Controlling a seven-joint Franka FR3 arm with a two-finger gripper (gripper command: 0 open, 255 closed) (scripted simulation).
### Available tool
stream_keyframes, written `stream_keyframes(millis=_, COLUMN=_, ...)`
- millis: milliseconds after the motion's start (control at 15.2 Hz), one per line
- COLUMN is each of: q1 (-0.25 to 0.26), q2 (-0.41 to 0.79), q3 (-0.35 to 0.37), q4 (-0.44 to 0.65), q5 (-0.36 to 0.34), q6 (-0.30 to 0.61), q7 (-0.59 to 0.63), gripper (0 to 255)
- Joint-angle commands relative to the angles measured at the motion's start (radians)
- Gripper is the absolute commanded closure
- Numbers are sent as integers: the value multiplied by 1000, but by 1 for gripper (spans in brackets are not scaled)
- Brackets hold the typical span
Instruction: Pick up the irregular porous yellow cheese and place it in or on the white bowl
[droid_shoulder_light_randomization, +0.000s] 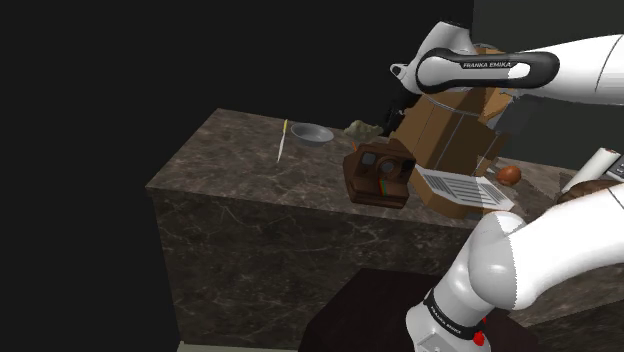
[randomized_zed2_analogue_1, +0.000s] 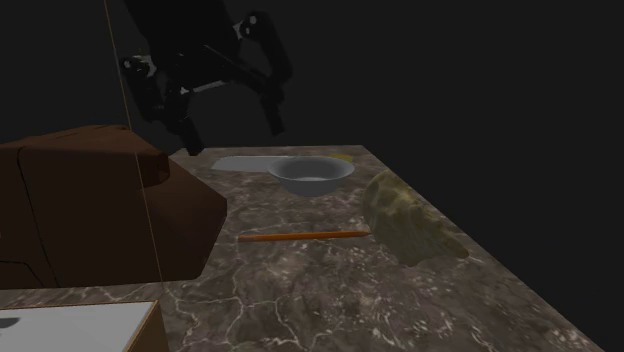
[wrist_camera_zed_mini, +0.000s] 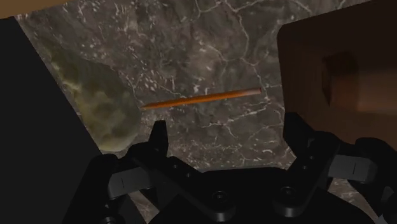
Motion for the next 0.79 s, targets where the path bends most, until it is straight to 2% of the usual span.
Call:
stream_keyframes(millis=0, q1=37, q2=75, q3=-67, q4=44, q5=25, q6=55, q7=-102, gripper=0)
stream_keyframes(millis=198, q1=100, q2=185, q3=-170, q4=120, q5=97, q6=116, q7=-263, gripper=0)
stream_keyframes(millis=330, q1=147, q2=269, q3=-242, q4=179, q5=174, q6=148, q7=-385, gripper=0)
stream_keyframes(millis=462, q1=193, q2=366, q3=-315, q4=245, q5=281, q6=170, q7=-523, gripper=0)
stream_keyframes(millis=594, q1=223, q2=480, q3=-378, q4=321, q5=425, q6=175, q7=-681, gripper=0)
stream_keyframes(millis=660, q1=224, q2=544, q3=-398, q4=364, q5=507, q6=168, q7=-763, gripper=0)
stream_keyframes(millis=726, q1=214, q2=561, q3=-393, q4=376, q5=528, q6=166, q7=-784, gripper=0)
